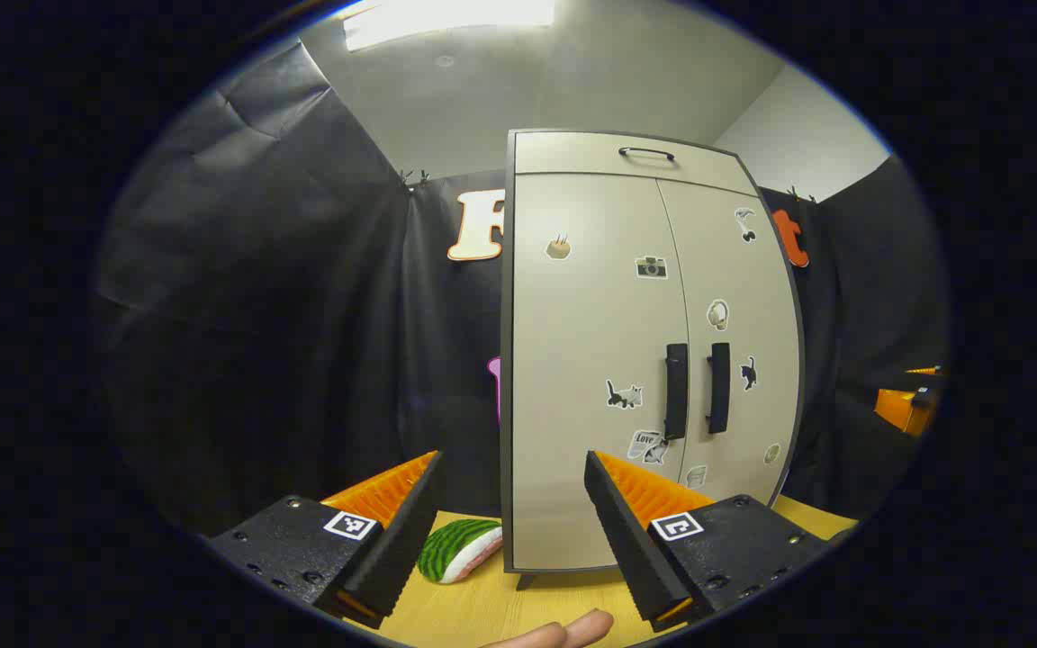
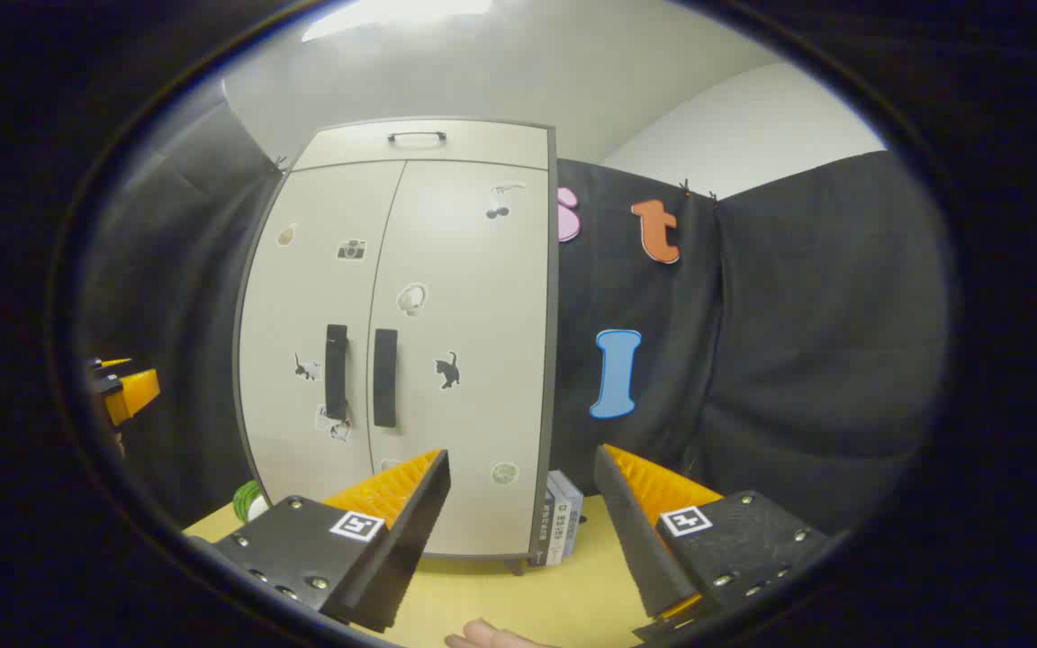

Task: Open the right door of the double-door shoe cabinet with the right hand, and open the left door with the left hand.

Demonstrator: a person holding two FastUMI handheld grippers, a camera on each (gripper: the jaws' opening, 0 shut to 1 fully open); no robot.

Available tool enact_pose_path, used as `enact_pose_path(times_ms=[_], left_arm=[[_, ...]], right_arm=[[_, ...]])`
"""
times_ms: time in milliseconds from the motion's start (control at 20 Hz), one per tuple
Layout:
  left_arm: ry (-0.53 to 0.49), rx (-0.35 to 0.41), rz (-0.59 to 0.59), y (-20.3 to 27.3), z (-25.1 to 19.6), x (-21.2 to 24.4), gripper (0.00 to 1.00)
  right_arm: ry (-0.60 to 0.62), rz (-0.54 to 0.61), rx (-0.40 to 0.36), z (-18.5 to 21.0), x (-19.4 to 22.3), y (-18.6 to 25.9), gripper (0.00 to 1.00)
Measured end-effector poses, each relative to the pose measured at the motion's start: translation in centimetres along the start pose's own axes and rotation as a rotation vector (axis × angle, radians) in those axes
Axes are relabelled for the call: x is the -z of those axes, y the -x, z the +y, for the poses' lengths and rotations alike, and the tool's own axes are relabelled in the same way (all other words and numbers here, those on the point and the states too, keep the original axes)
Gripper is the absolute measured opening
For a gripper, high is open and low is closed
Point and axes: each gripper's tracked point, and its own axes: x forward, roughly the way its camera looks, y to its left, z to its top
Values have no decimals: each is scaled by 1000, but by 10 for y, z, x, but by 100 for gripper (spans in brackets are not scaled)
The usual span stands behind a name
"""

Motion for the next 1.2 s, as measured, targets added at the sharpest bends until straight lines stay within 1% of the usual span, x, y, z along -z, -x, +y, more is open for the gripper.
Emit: enact_pose_path(times_ms=[200, 250, 300, 350, 400, 450, 500, 550, 600, 650, 700, 750, 800, 850, 900, 950, 1050, 1100, 1150, 1200], left_arm=[[-3, 6, -10, 2, -6, -4, 95], [-5, 11, -15, 3, -8, -6, 91], [-3, 17, -16, 5, -10, -6, 91], [1, 20, -17, 6, -11, -6, 91], [4, 22, -21, 7, -12, -6, 91], [10, 29, -20, 7, -13, -6, 95], [15, 29, -20, 7, -14, -5, 91], [9, 28, -30, 7, -13, -6, 91], [2, 30, -35, 6, -14, -6, 95], [1, 30, -31, 6, -14, -5, 95], [10, 30, -21, 5, -15, -2, 91], [18, 30, -6, 5, -15, 1, 95], [20, 31, -3, 4, -16, 3, 95], [17, 32, -3, 2, -16, 4, 95], [12, 30, -1, 0, -16, 6, 95], [12, 31, 1, -1, -16, 7, 95], [26, 46, 10, -2, -19, 11, 95], [31, 46, 13, -5, -19, 13, 95], [30, 45, 14, -6, -19, 14, 95], [28, 46, 15, -7, -19, 16, 95]], right_arm=[[-14, 4, 5, -5, 1, -6, 94], [-17, 4, 5, -6, 1, -7, 94], [-19, 5, 3, -6, 2, -10, 96], [-22, 7, 1, -6, 2, -10, 94], [-25, 9, 0, -5, 4, -11, 94], [-26, 10, -3, -4, 4, -12, 94], [-26, 13, -8, -3, 6, -13, 94], [-26, 14, -12, -1, 8, -14, 94], [-26, 16, -14, 0, 10, -16, 94], [-26, 19, -17, 1, 11, -16, 94], [-26, 19, -23, 3, 12, -18, 94], [-26, 19, -29, 7, 12, -19, 94], [-26, 19, -33, 9, 13, -21, 94], [-28, 18, -38, 12, 13, -23, 96], [-31, 17, -46, 15, 13, -26, 96], [-31, 19, -51, 19, 13, -29, 94], [-42, 27, -52, 22, 14, -39, 94], [-49, 31, -58, 25, 14, -44, 96], [-56, 34, -66, 28, 14, -51, 94], [-64, 34, -73, 32, 12, -58, 94]])
